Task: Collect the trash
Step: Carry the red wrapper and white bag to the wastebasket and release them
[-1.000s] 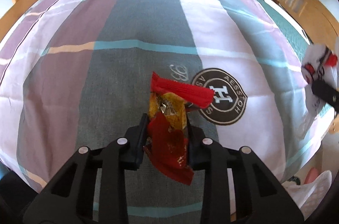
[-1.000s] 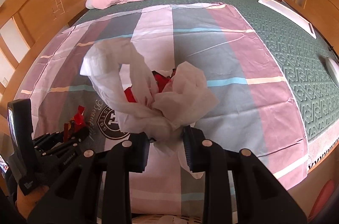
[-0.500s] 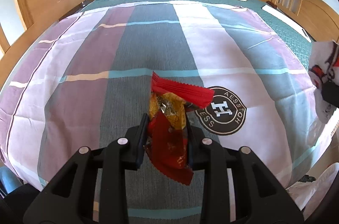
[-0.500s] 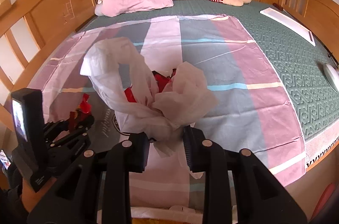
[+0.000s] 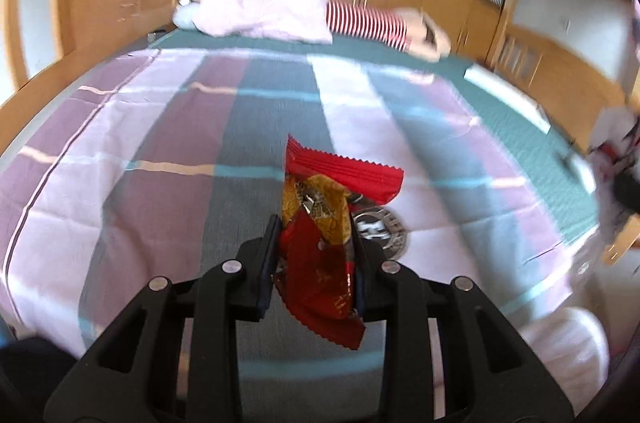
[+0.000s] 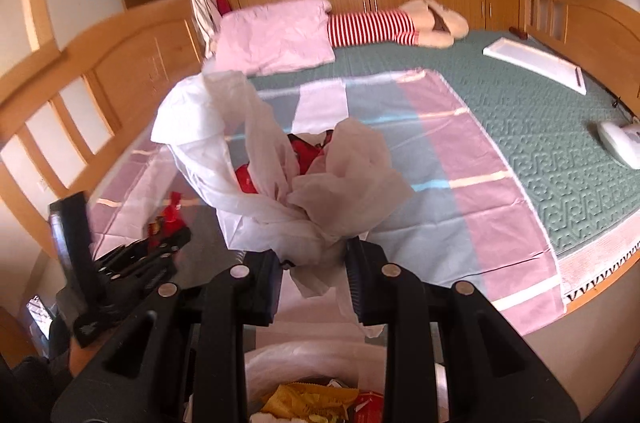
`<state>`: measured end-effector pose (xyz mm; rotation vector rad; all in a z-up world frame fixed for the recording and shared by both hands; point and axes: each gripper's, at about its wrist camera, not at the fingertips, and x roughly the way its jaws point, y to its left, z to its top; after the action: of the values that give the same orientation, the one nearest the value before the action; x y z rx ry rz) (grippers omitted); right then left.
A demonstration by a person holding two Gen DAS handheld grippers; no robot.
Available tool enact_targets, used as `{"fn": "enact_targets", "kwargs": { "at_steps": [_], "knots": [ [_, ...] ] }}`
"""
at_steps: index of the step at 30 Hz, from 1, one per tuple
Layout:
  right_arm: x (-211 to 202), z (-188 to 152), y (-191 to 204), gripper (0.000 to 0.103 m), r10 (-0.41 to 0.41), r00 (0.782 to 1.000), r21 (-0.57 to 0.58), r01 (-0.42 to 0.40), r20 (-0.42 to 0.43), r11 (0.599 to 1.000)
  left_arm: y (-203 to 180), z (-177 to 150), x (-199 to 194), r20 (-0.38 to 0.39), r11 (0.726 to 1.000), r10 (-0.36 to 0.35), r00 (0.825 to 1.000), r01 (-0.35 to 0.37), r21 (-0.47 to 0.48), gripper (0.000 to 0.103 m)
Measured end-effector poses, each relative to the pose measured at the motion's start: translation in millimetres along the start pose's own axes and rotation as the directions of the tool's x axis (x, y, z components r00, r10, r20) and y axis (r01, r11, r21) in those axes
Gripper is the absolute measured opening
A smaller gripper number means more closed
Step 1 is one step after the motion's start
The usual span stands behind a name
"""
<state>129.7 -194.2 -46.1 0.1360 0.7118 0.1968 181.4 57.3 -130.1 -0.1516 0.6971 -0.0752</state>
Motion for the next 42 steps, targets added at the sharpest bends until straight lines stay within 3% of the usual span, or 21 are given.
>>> {"fn": "enact_targets", "kwargs": {
  "at_steps": [7, 23, 26, 33, 36, 38, 42],
  "knots": [
    [-43.9, -11.6, 0.7, 0.028, 0.028, 0.999, 0.032, -0.029, 0.044, 0.999, -22.0, -15.3, -79.7, 0.059, 0.997, -0.058, 0.997, 0.055, 0.06, 0.031],
    [-133.5, -61.1, -16.9, 0.028, 0.027, 0.995, 0.077, -0.034, 0.091, 0.996, -72.2, -73.5, -169.2, 0.061, 0.972, -0.152, 0.986, 0.138, 0.189, 0.031],
    [-137.1, -71.3, -23.5, 0.028, 0.015, 0.998, 0.071, -0.02, 0.066, 0.997, -74.7, -74.1, -171.2, 0.062, 0.973, -0.157, 0.986, 0.143, 0.184, 0.031],
    [-96.8, -114.6, -17.7, 0.028, 0.022, 0.994, 0.064, -0.015, -0.11, 0.998, -68.4, -73.0, -163.3, 0.044, 0.979, -0.151, 0.988, 0.143, 0.144, 0.031],
    [-82.3, -126.0, -13.0, 0.036, 0.038, 0.984, 0.078, -0.024, -0.173, 0.997, -66.7, -73.9, -158.9, 0.03, 0.979, -0.15, 0.988, 0.145, 0.143, 0.031],
    [-78.2, -128.8, -14.3, 0.052, 0.043, 0.977, 0.093, -0.024, -0.207, 0.995, -68.4, -74.7, -156.0, 0.017, 0.978, -0.152, 0.988, 0.147, 0.147, 0.031],
    [-91.7, -121.4, -23.4, 0.063, -0.009, 0.986, 0.102, 0.026, -0.165, 0.994, -73.3, -78.8, -148.3, -0.021, 0.974, -0.162, 0.987, 0.163, 0.157, 0.031]
  ]
}}
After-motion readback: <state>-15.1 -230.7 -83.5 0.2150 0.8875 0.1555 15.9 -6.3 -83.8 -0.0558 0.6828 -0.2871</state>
